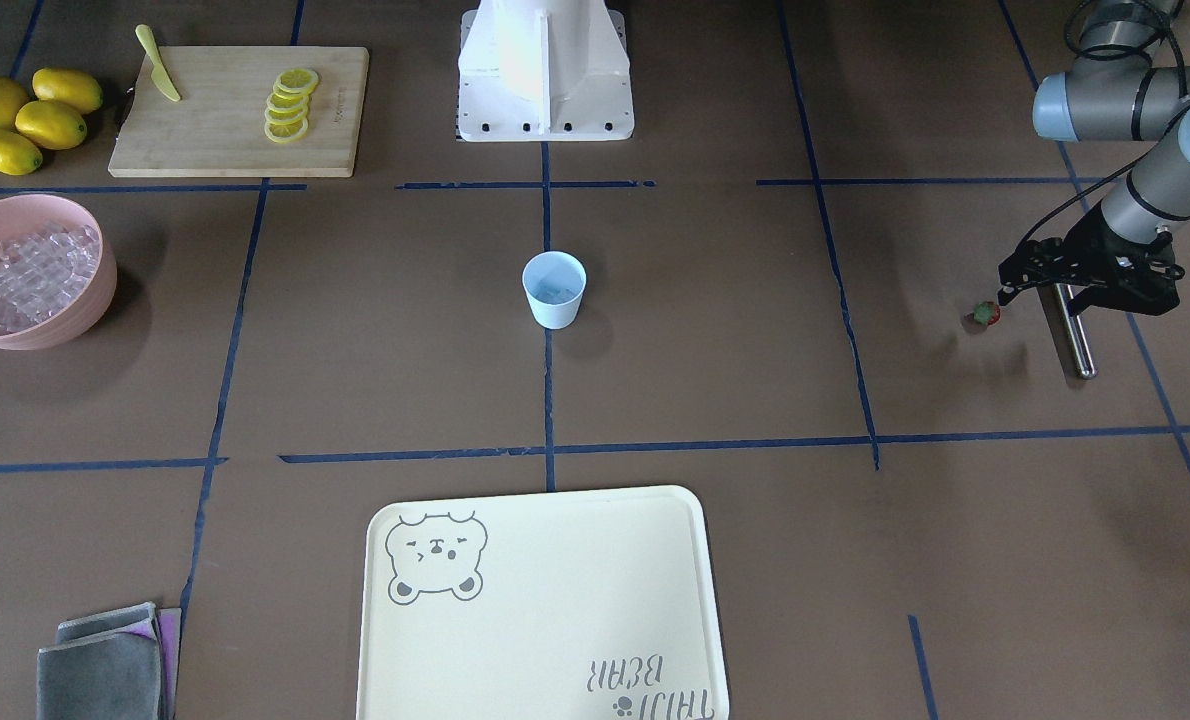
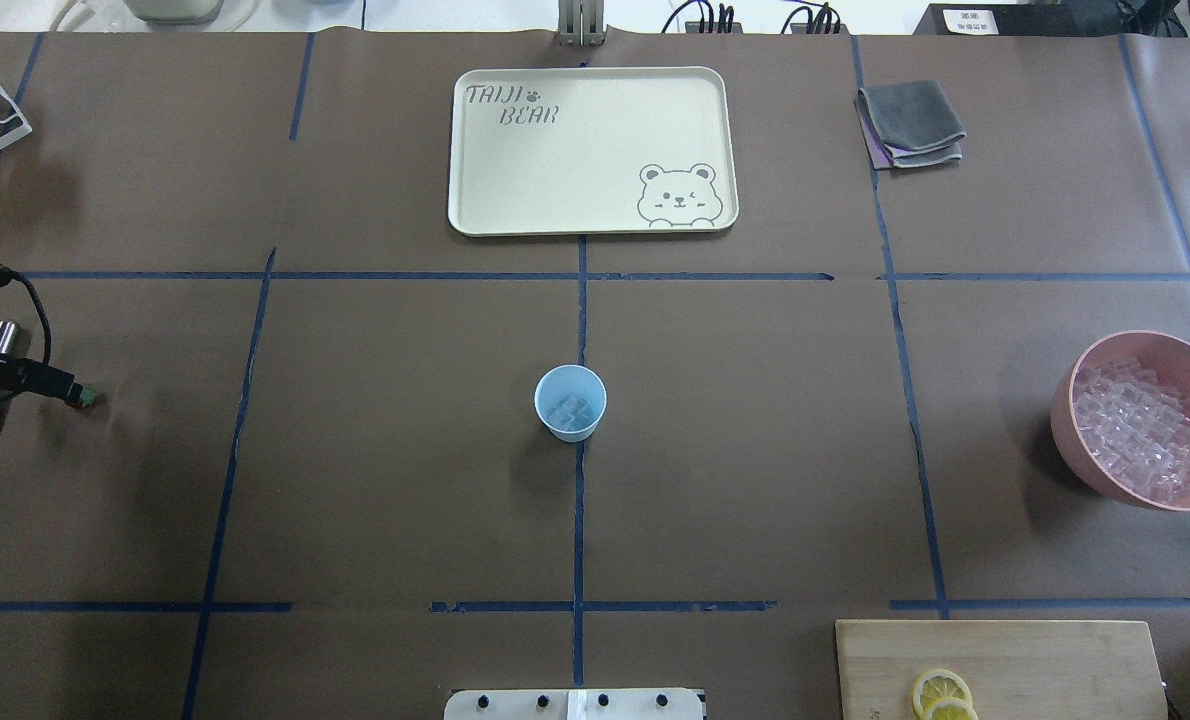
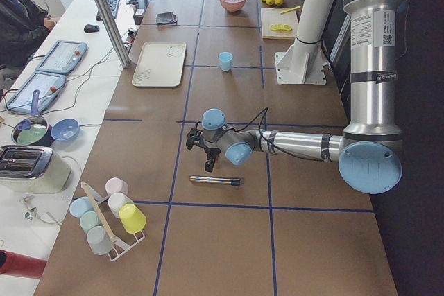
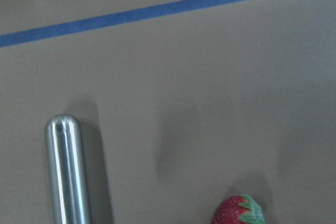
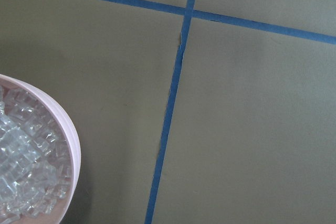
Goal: Mash ice and strawberries in cup
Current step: 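Reach the left gripper down toward the red strawberry beside the muddler, then close the left gripper on the red strawberry and lift it, then carry the strawberry with the left gripper over the blue cup and release, then withdraw the left gripper back toward the steel muddler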
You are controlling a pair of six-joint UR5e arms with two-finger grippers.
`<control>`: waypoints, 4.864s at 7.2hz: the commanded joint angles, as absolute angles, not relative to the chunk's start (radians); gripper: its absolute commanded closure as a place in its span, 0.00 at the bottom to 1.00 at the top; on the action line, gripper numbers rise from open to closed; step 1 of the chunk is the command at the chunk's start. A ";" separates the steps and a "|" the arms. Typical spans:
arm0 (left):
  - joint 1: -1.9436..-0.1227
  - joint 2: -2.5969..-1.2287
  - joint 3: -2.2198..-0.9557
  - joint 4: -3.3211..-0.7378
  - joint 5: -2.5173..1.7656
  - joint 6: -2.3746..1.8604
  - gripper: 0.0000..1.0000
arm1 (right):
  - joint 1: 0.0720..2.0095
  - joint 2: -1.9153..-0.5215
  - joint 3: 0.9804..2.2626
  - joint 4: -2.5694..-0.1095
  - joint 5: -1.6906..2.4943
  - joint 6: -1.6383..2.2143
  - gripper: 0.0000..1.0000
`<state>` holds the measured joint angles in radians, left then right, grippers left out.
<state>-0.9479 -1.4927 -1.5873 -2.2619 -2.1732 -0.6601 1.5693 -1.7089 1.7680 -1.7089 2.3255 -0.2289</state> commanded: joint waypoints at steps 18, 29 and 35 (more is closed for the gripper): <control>-0.688 -2.209 -1.901 -1.343 -2.018 -1.125 0.95 | 1.569 -1.715 1.766 -1.709 2.327 -0.229 0.01; -0.489 -2.479 -1.684 -1.341 -1.875 -1.358 0.01 | 1.569 -1.715 1.764 -1.709 2.327 -0.230 0.01; -0.798 -2.055 -1.949 -1.335 -2.125 -0.732 0.01 | 1.569 -1.717 1.772 -1.706 2.326 -0.232 0.01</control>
<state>-0.6758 -2.1845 -1.8912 -1.3327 -2.0128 -0.9381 1.5692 -1.7161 1.7694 -1.7075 2.3267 -0.2304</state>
